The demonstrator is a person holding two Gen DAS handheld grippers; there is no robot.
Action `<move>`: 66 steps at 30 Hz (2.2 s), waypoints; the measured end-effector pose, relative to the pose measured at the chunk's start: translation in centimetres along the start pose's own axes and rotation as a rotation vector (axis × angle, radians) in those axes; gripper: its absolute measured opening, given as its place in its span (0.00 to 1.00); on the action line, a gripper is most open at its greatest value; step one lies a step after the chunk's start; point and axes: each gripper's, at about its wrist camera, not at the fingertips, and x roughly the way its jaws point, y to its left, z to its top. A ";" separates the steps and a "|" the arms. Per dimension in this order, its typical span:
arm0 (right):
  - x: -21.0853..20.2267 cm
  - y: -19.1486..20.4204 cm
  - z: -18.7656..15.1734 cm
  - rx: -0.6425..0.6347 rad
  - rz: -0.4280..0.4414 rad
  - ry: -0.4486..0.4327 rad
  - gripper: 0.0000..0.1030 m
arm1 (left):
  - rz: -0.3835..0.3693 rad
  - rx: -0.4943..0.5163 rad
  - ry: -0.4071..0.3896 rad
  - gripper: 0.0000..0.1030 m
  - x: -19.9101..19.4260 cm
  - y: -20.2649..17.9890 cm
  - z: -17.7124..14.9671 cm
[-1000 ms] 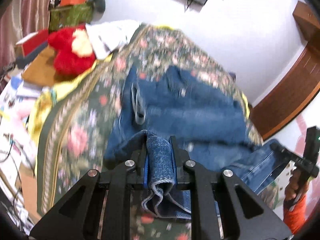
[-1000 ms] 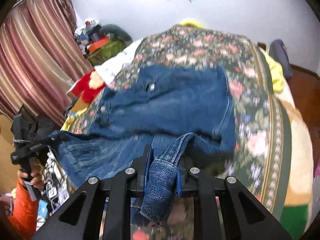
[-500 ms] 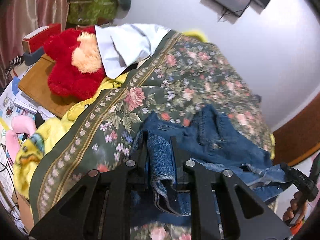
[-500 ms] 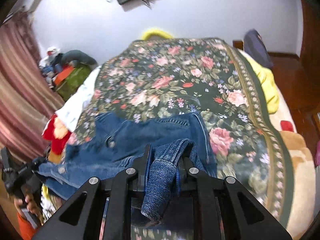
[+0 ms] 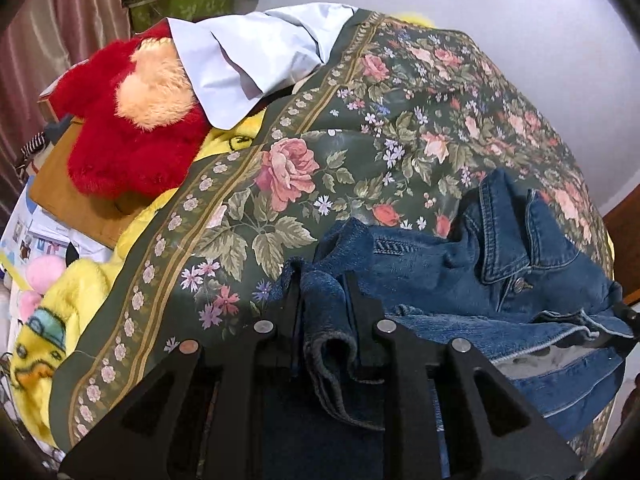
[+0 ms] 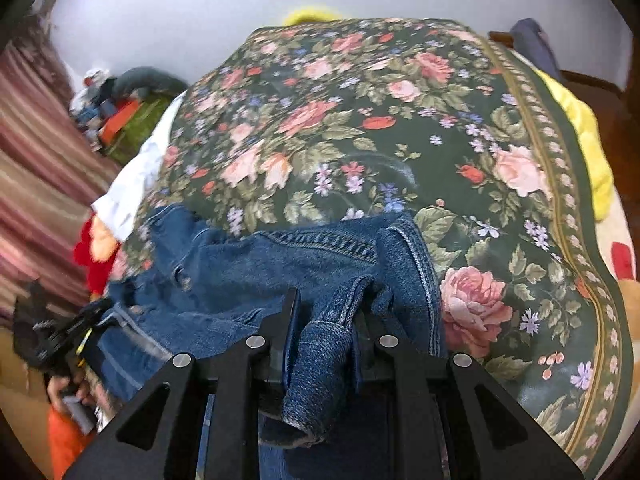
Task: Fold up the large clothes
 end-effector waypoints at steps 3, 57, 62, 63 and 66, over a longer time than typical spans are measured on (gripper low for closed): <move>-0.8 -0.2 0.2 -0.008 0.035 0.029 0.16 | 0.028 0.048 0.025 0.21 -0.1 -0.7 0.4; 1.2 9.9 -0.9 -0.439 -0.235 -0.081 0.16 | 0.219 0.516 -0.085 0.73 0.8 -13.5 1.4; -0.3 9.3 3.2 -0.363 -0.257 -0.136 0.17 | 0.268 0.357 -0.109 0.73 0.1 -11.2 4.5; -1.1 9.1 3.5 -0.345 -0.230 -0.143 0.17 | 0.237 0.331 -0.113 0.73 -0.5 -10.6 4.8; -2.8 8.9 2.9 -0.333 -0.171 -0.150 0.17 | 0.132 0.292 -0.128 0.73 -3.2 -9.1 4.8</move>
